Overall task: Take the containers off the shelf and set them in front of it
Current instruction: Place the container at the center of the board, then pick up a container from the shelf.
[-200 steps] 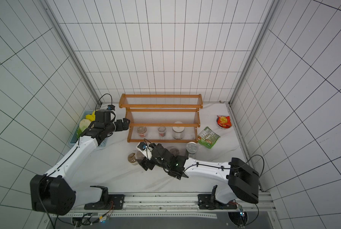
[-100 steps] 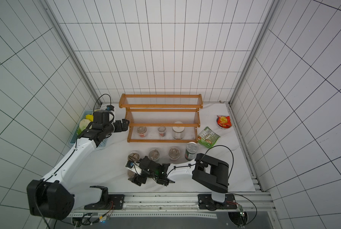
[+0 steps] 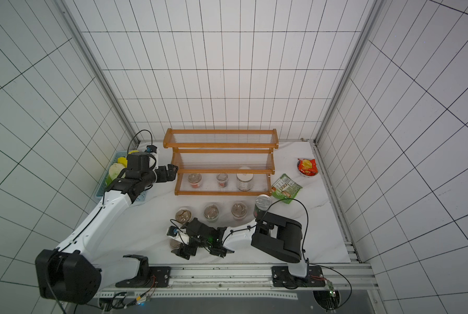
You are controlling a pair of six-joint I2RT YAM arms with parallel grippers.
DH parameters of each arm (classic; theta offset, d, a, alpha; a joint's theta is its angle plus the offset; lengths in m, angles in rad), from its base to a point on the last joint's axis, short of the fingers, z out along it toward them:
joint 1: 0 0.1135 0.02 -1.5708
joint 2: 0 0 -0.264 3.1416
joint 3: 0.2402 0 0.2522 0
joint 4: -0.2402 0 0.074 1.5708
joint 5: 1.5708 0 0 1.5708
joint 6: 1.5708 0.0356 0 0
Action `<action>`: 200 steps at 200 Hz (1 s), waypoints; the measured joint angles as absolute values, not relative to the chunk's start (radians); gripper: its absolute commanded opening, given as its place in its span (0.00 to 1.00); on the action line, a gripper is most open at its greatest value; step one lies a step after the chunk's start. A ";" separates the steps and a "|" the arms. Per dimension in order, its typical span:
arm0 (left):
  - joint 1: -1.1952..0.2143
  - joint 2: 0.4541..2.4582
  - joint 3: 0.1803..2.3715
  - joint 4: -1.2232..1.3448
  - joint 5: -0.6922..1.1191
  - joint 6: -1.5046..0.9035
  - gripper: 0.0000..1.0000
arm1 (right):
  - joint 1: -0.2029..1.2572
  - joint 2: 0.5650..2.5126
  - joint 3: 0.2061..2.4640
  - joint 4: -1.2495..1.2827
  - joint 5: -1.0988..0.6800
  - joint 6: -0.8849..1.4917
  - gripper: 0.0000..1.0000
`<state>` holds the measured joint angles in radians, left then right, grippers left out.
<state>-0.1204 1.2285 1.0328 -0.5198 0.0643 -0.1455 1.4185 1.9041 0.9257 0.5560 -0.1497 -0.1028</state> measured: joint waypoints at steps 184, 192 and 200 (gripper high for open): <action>-0.418 1.153 0.795 -0.469 0.052 -0.272 0.98 | 1.441 1.447 0.666 0.422 0.018 -0.125 0.99; -0.418 1.183 0.795 -0.450 0.044 -0.279 0.98 | 1.439 1.412 0.652 0.400 0.033 -0.123 0.99; -0.418 1.219 0.796 -0.427 0.033 -0.286 0.98 | 1.436 1.373 0.639 0.374 0.050 -0.122 0.99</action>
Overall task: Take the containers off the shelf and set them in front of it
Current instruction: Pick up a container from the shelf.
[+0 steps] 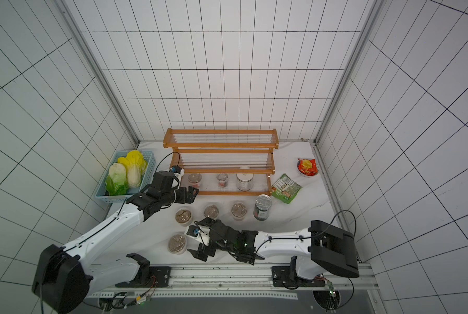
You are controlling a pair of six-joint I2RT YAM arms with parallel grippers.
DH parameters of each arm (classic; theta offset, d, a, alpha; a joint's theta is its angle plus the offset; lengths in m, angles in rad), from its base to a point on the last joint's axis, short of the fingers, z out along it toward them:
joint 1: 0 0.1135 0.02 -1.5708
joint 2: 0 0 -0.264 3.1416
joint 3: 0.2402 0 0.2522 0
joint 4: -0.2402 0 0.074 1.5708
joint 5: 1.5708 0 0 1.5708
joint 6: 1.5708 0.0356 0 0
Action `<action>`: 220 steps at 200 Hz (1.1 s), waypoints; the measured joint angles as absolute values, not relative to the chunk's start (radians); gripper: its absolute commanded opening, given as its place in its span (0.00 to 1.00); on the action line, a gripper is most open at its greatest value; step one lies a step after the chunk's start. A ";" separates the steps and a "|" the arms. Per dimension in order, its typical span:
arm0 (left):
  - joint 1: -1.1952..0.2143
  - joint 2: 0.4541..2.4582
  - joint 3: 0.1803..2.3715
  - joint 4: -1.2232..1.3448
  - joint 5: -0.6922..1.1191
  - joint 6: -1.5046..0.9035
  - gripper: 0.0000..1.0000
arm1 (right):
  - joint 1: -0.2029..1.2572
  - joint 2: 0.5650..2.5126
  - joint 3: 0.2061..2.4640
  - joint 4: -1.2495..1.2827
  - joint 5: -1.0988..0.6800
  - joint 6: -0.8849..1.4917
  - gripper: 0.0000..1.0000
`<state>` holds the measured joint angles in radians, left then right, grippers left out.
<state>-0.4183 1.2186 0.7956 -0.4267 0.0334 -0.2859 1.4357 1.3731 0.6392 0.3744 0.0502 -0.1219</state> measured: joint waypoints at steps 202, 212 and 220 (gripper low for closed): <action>-0.425 1.597 0.868 -0.082 -0.147 -0.288 0.98 | 1.019 0.891 0.604 0.038 0.207 -0.151 0.99; -0.426 1.613 0.880 -0.083 -0.158 -0.287 0.98 | 1.009 0.879 0.604 0.031 0.208 -0.153 0.99; -0.428 1.621 0.885 -0.082 -0.166 -0.284 0.98 | 1.001 0.873 0.604 0.027 0.207 -0.154 0.99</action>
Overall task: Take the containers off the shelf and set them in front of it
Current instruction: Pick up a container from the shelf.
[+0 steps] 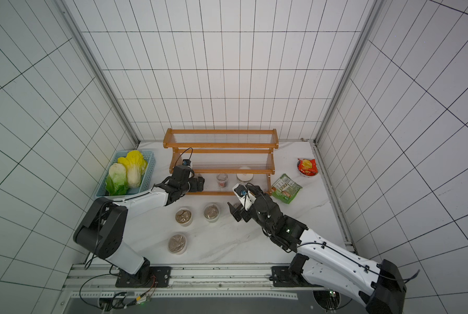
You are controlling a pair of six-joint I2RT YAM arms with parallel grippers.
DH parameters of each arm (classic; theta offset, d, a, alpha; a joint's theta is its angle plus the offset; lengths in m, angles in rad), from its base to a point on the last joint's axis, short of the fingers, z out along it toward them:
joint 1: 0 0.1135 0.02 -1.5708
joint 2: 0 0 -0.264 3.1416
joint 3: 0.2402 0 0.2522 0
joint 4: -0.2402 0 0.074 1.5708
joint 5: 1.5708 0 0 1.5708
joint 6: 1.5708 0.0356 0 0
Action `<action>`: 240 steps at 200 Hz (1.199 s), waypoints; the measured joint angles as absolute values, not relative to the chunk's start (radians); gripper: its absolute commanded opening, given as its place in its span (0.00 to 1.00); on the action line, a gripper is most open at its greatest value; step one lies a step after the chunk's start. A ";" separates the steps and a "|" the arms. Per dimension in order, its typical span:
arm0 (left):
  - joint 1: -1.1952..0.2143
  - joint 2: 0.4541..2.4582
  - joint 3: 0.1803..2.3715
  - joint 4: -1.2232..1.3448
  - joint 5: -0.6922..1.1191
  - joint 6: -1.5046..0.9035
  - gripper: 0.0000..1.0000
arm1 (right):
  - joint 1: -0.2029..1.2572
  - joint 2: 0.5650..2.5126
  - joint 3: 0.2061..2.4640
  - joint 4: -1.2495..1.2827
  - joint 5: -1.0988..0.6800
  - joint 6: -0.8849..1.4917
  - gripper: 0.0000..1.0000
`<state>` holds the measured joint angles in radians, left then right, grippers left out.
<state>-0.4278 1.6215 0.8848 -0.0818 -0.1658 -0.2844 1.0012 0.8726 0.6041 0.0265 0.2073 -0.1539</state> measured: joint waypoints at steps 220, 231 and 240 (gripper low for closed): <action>-0.432 1.651 0.909 -0.082 -0.163 -0.224 0.77 | 0.949 0.867 0.606 -0.031 0.221 -0.165 0.99; -0.434 1.634 0.909 -0.091 -0.163 -0.224 0.77 | 0.948 0.867 0.606 -0.032 0.221 -0.165 0.99; -0.436 1.616 0.909 -0.096 -0.164 -0.224 0.77 | 0.948 0.867 0.606 -0.032 0.221 -0.165 0.99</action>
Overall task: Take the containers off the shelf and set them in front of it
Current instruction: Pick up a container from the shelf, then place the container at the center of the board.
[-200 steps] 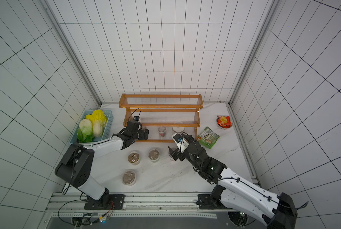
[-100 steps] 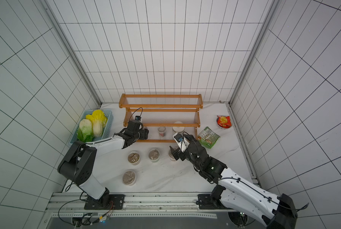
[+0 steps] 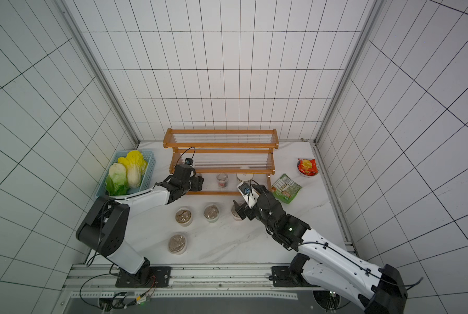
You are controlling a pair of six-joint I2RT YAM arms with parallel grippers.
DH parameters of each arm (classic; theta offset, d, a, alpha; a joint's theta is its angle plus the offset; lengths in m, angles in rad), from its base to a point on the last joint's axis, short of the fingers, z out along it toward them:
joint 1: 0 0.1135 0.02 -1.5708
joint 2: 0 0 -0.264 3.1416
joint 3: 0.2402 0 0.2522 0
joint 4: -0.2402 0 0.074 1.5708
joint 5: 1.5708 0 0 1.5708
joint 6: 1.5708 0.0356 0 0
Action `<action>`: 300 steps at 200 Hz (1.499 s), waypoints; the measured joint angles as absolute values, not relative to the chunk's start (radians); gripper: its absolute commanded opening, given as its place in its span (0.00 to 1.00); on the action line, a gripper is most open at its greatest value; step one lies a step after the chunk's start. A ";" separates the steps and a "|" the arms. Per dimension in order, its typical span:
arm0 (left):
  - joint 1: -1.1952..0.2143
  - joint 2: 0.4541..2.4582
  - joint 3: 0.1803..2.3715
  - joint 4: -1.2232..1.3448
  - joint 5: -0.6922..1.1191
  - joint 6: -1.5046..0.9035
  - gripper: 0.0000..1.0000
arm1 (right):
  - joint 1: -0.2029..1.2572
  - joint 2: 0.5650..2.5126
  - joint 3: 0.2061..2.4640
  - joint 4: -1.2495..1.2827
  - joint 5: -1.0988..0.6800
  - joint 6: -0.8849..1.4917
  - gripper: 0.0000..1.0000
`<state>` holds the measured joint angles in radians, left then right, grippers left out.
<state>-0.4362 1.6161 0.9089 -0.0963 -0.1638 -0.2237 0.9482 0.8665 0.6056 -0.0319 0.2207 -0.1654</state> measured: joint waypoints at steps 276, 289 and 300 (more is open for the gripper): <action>-1.362 1.038 0.636 -0.593 -0.445 -0.649 0.78 | 0.870 0.736 0.606 -0.141 0.245 -0.210 0.99; -1.382 1.074 0.619 -0.581 -0.455 -0.682 0.78 | 0.870 0.730 0.606 -0.152 0.247 -0.210 0.99; -1.394 1.108 0.602 -0.572 -0.463 -0.705 0.78 | 0.870 0.728 0.606 -0.159 0.248 -0.210 0.99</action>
